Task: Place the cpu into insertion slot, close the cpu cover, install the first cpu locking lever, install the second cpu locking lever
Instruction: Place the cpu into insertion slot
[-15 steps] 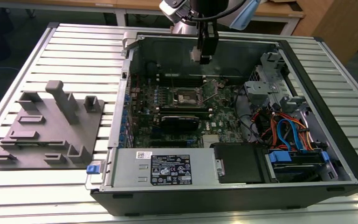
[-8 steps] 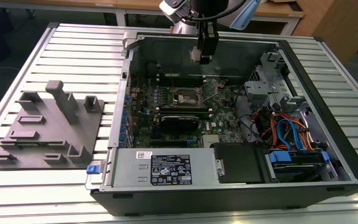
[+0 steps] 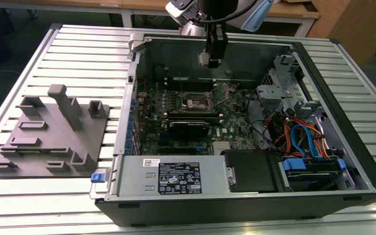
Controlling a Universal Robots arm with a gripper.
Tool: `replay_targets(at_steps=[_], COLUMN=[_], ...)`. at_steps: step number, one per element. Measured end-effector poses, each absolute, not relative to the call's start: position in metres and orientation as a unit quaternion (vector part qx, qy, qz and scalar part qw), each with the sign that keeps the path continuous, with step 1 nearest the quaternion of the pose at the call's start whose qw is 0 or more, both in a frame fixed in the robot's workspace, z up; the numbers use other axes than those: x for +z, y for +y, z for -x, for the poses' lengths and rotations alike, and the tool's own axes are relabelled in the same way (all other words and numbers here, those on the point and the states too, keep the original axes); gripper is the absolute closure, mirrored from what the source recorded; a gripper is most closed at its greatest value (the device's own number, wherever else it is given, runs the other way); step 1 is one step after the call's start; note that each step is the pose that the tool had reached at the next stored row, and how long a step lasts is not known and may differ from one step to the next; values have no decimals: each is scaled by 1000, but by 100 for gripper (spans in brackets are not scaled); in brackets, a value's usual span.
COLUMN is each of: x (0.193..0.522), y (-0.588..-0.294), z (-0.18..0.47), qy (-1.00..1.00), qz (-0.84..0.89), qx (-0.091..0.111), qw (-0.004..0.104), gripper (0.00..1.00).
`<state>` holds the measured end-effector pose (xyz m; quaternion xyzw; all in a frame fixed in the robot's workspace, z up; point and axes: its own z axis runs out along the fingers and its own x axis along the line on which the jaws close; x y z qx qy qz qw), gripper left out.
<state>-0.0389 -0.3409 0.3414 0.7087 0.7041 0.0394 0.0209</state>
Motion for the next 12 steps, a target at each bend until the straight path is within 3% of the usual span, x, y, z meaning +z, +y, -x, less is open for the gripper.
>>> replay_targets(at_steps=[12], x=[323], y=[-341], z=[44], qy=[710], qz=[-703], qx=[39], qw=[20], gripper=[46])
